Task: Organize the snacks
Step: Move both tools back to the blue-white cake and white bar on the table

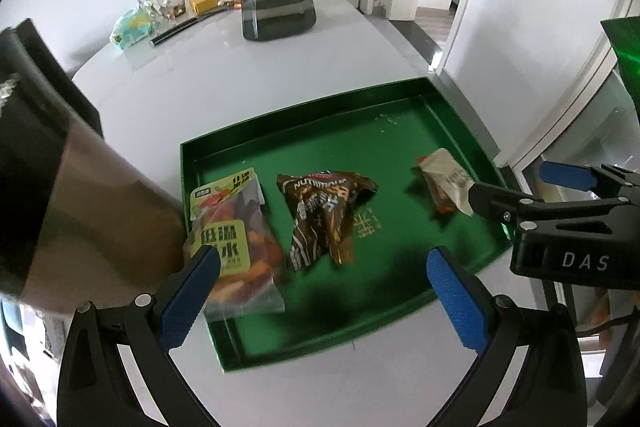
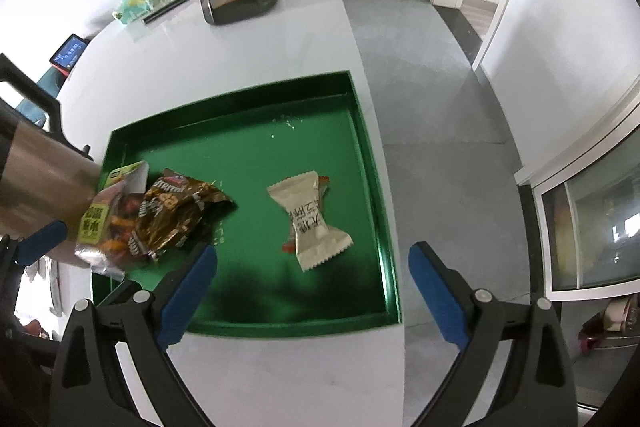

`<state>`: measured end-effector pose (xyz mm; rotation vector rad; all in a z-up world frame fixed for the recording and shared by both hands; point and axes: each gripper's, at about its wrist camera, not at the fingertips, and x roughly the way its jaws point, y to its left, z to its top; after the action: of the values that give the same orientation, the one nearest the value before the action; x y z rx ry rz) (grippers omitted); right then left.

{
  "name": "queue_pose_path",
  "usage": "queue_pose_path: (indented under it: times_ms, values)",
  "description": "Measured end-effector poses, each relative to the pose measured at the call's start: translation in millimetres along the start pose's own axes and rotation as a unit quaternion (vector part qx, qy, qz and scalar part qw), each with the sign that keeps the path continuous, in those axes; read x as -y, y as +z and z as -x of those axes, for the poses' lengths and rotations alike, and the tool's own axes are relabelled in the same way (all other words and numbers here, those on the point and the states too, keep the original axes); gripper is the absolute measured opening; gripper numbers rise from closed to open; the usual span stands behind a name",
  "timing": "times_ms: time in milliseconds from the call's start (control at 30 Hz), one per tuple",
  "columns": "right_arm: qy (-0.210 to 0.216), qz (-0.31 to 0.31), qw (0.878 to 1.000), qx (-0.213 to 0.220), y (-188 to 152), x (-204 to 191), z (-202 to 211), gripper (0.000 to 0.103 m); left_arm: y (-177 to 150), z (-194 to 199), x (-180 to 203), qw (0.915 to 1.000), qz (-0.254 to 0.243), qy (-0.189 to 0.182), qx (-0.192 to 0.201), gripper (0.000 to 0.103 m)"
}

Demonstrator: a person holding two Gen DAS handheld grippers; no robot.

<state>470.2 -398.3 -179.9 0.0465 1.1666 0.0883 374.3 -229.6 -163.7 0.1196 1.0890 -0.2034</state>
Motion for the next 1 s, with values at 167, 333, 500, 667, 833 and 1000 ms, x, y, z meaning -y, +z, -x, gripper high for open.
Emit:
queue_pose_path:
  times_ms: [167, 333, 500, 667, 833, 1000]
  values:
    - [-0.004, 0.011, 1.000, 0.020, -17.0, -8.6, 29.6, 0.103, -13.3, 25.8, -2.1, 0.9999, 0.004, -0.009, 0.013, 0.102]
    - [0.000, 0.019, 0.999, 0.043, -35.9, -24.9, 56.6, 0.103, -30.0, 44.5, -6.4, 0.9997, 0.003, -0.011, 0.020, 0.102]
    - [0.000, 0.034, 0.997, 0.070, -58.8, -46.9, 74.4, 0.103, -51.2, 65.2, -19.5, 0.9995, 0.005, -0.013, 0.028, 0.102]
    - [0.015, 0.041, 0.996, 0.075, -80.9, -74.2, 82.1, 0.103, -74.1, 85.5, -41.9, 0.9992, 0.015, -0.012, 0.036, 0.102]
    - [0.032, 0.051, 0.995, 0.076, -98.6, -112.6, 88.0, 0.103, -99.1, 102.9, -78.3, 0.9988, 0.031, -0.002, 0.038, 0.102]
    - [0.040, 0.067, 0.994, 0.078, -111.7, -157.9, 93.2, 0.103, -129.8, 121.2, -126.5, 0.9977, 0.054, 0.009, 0.039, 0.102]
